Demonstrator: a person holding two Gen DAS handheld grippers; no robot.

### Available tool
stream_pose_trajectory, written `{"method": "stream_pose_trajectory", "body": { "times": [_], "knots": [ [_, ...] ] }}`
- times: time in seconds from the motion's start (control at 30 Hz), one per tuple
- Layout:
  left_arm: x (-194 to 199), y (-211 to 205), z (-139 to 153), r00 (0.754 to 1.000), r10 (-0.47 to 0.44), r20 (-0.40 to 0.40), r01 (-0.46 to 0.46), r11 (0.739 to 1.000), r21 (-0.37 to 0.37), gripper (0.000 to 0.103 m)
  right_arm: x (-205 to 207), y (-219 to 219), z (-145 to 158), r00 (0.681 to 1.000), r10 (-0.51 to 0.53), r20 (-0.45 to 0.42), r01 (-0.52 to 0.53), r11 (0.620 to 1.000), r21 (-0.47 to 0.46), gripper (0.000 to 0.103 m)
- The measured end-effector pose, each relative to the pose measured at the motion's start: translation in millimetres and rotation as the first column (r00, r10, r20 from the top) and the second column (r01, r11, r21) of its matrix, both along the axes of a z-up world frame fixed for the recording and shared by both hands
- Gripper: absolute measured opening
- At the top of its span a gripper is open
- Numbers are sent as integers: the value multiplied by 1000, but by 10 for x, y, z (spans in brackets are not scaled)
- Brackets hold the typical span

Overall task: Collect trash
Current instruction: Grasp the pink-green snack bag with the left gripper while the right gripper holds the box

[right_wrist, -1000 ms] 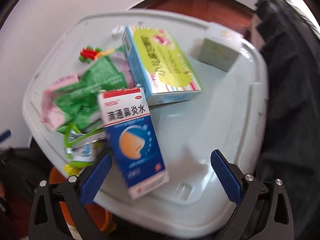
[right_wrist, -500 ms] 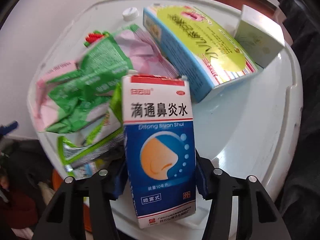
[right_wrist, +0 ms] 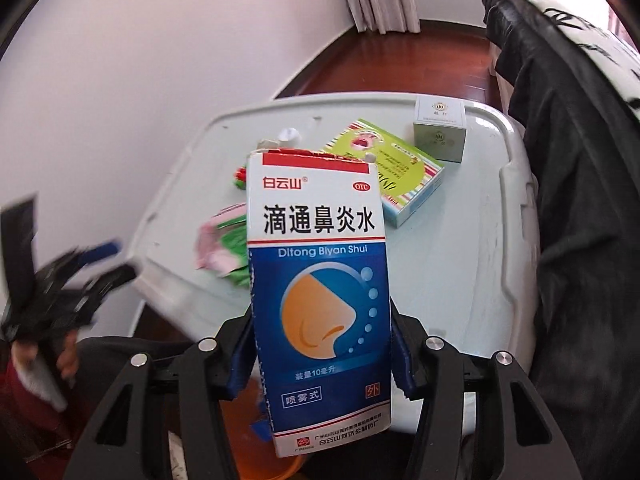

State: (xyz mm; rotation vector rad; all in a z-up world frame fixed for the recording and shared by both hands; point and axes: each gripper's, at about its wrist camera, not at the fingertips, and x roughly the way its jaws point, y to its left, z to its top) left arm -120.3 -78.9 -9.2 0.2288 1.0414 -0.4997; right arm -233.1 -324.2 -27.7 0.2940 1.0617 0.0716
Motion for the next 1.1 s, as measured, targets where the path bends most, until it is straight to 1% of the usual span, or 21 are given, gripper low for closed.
{"method": "stream_pose_trajectory", "body": {
  "times": [0.03, 0.07, 0.13, 0.2, 0.3, 0.37, 0.4, 0.47, 0.5, 0.57, 0.6, 0.67, 0.7, 0.77, 0.8, 0.9, 0.93, 1.0, 1.1],
  "knots": [
    [64, -127, 16, 999, -40, 21, 39, 999, 30, 85, -53, 10, 31, 1000, 2, 6, -2, 1000, 5, 54],
    [126, -239, 10, 996, -83, 24, 82, 996, 47, 85, -117, 47, 59, 1000, 4, 15, -4, 1000, 9, 54],
    [258, -425, -56, 991, -133, 6, 132, 988, 85, 85, -144, 121, 87, 1000, 9, 25, -10, 1000, 18, 54],
    [420, -592, -176, 988, -151, -24, 153, 981, 117, 85, -184, 204, 86, 999, 13, 37, -14, 1000, 26, 54],
    [584, -709, -355, 989, -141, -44, 146, 978, 149, 85, -206, 225, 39, 999, 15, 43, -17, 999, 49, 54],
    [683, -809, -522, 984, -156, -82, 167, 975, 146, 85, -171, 242, -22, 999, 23, 30, -25, 998, 49, 54],
    [696, -826, -560, 983, -162, -90, 174, 974, 147, 85, -166, 248, -45, 999, 26, 25, -28, 998, 48, 54],
    [720, -913, -705, 978, -186, -97, 201, 962, 182, 85, -159, 255, -94, 999, 31, 17, -32, 998, 58, 54],
    [717, -957, -790, 971, -215, -109, 233, 954, 191, 85, -155, 257, -117, 999, 32, 13, -32, 997, 64, 54],
    [704, -1007, -910, 961, -243, -131, 266, 943, 200, 82, -137, 254, -160, 999, 31, 7, -32, 997, 68, 54],
    [701, -1019, -929, 958, -252, -135, 274, 944, 184, 80, -131, 252, -180, 1000, 31, 3, -31, 997, 70, 54],
    [700, -1021, -962, 950, -270, -160, 291, 948, 131, 58, -122, 248, -223, 1000, 26, -4, -26, 997, 78, 54],
    [708, -1021, -965, 949, -268, -169, 289, 950, 119, 53, -117, 245, -246, 1000, 24, -7, -24, 996, 80, 54],
    [698, -1023, -949, 950, -274, -148, 293, 948, 125, 43, -108, 238, -277, 1000, 18, -13, -17, 997, 81, 54],
    [692, -1022, -938, 950, -278, -143, 295, 947, 123, 37, -106, 233, -286, 1000, 15, -13, -14, 996, 86, 54],
    [720, -958, -896, 958, -237, -162, 254, 963, 92, 22, -115, 245, -267, 1000, 10, -3, -10, 996, 89, 54],
    [725, -901, -836, 966, -206, -158, 219, 973, 72, 18, -122, 255, -240, 1000, 6, 3, -6, 996, 85, 54],
    [709, -818, -712, 977, -166, -131, 176, 982, 66, 17, -153, 268, -185, 1000, -1, 16, 0, 997, 82, 54],
    [597, -607, -331, 994, -94, -62, 98, 994, 57, 17, -207, 325, -33, 999, -20, 41, 17, 998, 66, 54]
  ]
}}
